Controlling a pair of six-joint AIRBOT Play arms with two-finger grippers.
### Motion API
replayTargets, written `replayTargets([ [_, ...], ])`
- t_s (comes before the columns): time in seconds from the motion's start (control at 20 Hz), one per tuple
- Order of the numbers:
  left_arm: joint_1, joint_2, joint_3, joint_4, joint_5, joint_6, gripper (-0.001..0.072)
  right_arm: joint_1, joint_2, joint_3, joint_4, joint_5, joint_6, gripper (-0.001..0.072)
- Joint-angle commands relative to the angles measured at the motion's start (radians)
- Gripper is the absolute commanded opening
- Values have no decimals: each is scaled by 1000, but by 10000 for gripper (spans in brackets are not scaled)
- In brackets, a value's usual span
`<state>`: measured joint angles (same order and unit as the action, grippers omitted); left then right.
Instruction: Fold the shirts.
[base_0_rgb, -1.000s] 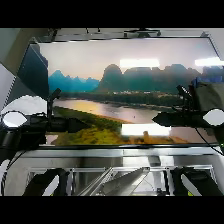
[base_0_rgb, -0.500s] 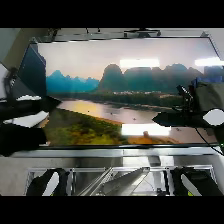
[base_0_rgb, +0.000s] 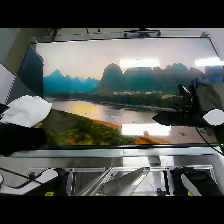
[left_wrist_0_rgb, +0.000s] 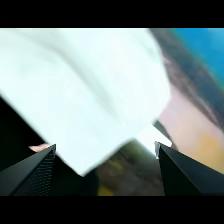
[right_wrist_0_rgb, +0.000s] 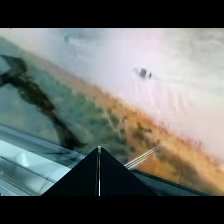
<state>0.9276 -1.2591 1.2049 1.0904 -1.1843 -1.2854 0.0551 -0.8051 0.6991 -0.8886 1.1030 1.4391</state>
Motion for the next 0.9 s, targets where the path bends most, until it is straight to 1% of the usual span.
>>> replayTargets([
  [0.0,112,-188,43,16,66,6,717,0,0,0,0,-15,0,20],
  [0.1,153,-283,108,15,58,6,717,0,0,0,0,-15,0,20],
  [0.2,160,-369,172,4,61,6,716,0,0,0,0,-16,-4,20],
  [0.3,142,-451,236,-67,61,16,716,0,0,0,0,-19,-4,20],
  [0.4,112,-528,311,-156,59,63,708,0,0,0,0,-26,-4,20],
  [0.45,98,-560,347,-171,51,66,707,1,0,0,0,-26,-4,20],
  [0.5,82,-591,384,-171,40,66,686,1,0,0,0,-26,-4,20],
  [0.55,69,-614,410,-171,29,66,602,1,1,0,0,-26,-4,20],
  [0.6,56,-634,435,-170,13,66,460,1,1,0,0,-26,-4,20],
  [0.65,44,-649,456,-171,-17,65,251,1,0,0,0,-26,-4,20],
  [0.7,33,-663,479,-171,-70,68,-2,1,0,0,0,-26,-4,20],
  [0.8,5,-670,512,-197,-148,64,3,0,0,0,1,-26,-3,20],
  [0.85,-13,-669,531,-246,-189,64,3,1,0,0,3,-31,-3,20],
])
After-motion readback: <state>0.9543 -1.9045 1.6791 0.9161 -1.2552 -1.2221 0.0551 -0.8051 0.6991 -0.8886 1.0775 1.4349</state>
